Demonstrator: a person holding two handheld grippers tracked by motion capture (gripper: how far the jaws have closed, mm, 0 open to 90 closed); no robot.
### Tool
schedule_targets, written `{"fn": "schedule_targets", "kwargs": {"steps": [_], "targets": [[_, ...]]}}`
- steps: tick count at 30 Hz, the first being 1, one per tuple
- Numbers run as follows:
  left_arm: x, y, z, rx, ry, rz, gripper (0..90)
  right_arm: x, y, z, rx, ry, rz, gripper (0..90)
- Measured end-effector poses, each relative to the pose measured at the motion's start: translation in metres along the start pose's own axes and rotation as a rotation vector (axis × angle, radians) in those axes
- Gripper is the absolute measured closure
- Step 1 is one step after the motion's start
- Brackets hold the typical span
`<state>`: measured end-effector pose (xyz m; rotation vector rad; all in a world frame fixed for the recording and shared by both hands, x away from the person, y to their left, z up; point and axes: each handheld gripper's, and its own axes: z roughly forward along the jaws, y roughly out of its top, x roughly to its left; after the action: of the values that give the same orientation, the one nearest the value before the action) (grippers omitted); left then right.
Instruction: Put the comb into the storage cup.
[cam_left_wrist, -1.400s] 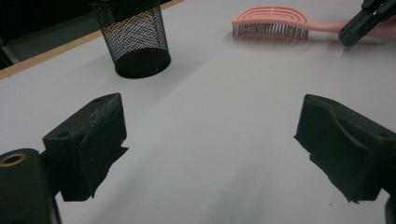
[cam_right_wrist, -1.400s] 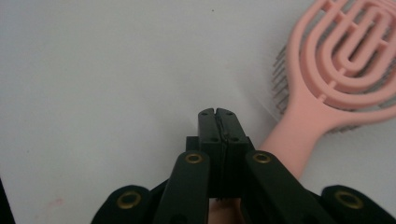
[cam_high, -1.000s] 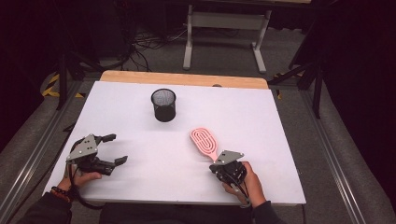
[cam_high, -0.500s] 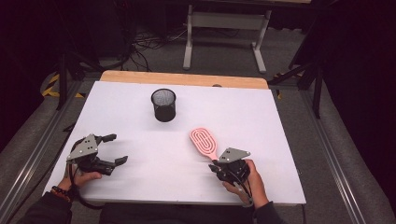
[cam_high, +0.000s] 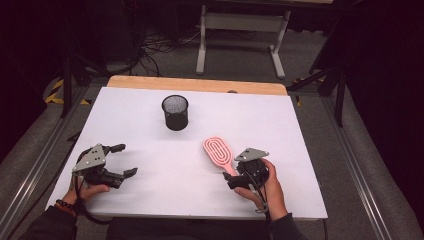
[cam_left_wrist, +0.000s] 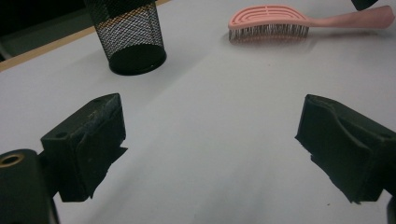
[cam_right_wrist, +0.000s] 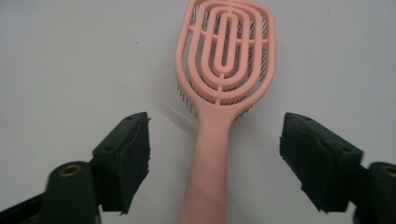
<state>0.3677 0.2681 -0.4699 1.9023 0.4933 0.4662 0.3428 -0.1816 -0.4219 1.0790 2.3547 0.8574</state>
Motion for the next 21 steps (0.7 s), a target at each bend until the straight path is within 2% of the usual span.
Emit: {"fn": "schedule_targets", "kwargs": {"steps": [4,5,6,11,12,13,14,18,19,21], "targets": [[0.000,0.000,-0.001,-0.001,0.000,0.002,8.7,0.001,0.004,0.007,0.036,0.002,0.004,19.5],[0.000,0.000,-0.001,-0.002,-0.001,0.001,8.7,0.000,0.006,0.010,0.049,-0.011,0.003,17.7],[0.000,0.000,-0.001,-0.001,-0.001,0.003,8.7,-0.001,0.010,0.016,0.086,-0.029,0.016,12.2],[0.000,0.000,-0.001,0.001,-0.004,0.005,8.7,-0.003,0.017,0.026,0.126,-0.039,0.031,13.1],[0.000,0.000,-0.001,0.001,-0.005,0.006,8.7,-0.004,0.019,0.031,0.159,-0.050,0.028,13.1],[0.000,0.000,-0.001,0.002,-0.006,0.006,8.7,-0.006,0.022,0.037,0.177,-0.041,0.044,13.1],[0.001,0.000,-0.001,0.002,-0.007,0.006,8.7,-0.007,0.022,0.039,0.191,-0.033,0.043,13.1],[0.000,0.000,-0.001,0.005,-0.011,0.004,8.7,-0.010,0.023,0.043,0.213,-0.057,0.058,11.9],[0.000,0.000,0.000,0.007,-0.012,0.005,8.6,-0.011,0.024,0.046,0.240,-0.051,0.047,12.1],[0.000,0.000,0.000,0.009,-0.015,0.005,8.6,-0.012,0.022,0.050,0.258,-0.050,0.047,18.7]]}}
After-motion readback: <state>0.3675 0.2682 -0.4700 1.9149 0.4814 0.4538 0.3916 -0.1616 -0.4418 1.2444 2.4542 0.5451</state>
